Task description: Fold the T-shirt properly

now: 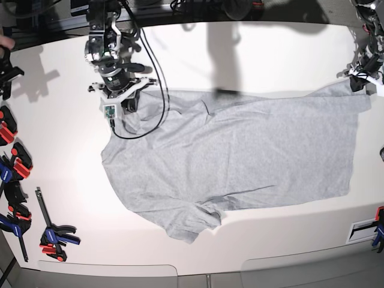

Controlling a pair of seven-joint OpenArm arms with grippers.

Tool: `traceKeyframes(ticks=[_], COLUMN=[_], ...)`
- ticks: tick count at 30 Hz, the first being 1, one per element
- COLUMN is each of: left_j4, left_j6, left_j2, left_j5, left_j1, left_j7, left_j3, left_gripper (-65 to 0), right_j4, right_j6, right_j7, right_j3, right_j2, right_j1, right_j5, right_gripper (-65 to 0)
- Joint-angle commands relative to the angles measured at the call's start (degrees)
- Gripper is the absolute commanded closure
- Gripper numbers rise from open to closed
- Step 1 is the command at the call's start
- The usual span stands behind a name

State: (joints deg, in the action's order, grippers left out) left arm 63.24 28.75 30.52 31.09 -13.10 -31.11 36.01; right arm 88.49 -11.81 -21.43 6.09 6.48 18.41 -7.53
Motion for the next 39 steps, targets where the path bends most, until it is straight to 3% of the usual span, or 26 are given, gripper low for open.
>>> traceKeyframes(ticks=[1, 9, 23, 30, 34, 39], left_j4=[0.07, 0.07, 0.07, 0.11, 0.33, 2.62], left_j6=[-0.48, -0.52, -0.5, -0.5, -0.5, -0.09], left_j2=[1.66, 6.29, 7.06, 9.6, 10.43, 10.64], left_j5=[-1.09, -1.05, -1.16, 0.11, 5.01, 5.62], left_j1=[-0.33, -1.05, -5.55, -7.87, -7.82, -7.87], left_j7=[-2.03, -3.43, -4.48, -4.22, -4.04, -7.61], left_j3=[0.26, 0.26, 0.26, 0.26, 0.26, 0.26], left_gripper=[0.0, 0.0, 0.0, 0.0, 0.0, 0.0], right_j4=[-0.11, -0.11, -0.11, -0.09, -0.09, -0.09], right_j6=[1.31, 1.33, 1.22, 0.9, 0.83, 0.76], right_j7=[-3.08, -4.09, -7.41, -7.08, -7.08, -7.13], right_j3=[0.26, 0.26, 0.33, 0.33, 0.31, 0.31], right_j2=[0.76, 2.8, 8.66, 12.61, 12.87, 12.9], right_j1=[0.35, 0.5, 1.03, 2.45, 2.43, 2.43], right_j5=[1.38, 1.38, 1.4, 0.9, 0.92, 0.92], right_gripper=[0.0, 0.0, 0.0, 0.0, 0.0, 0.0])
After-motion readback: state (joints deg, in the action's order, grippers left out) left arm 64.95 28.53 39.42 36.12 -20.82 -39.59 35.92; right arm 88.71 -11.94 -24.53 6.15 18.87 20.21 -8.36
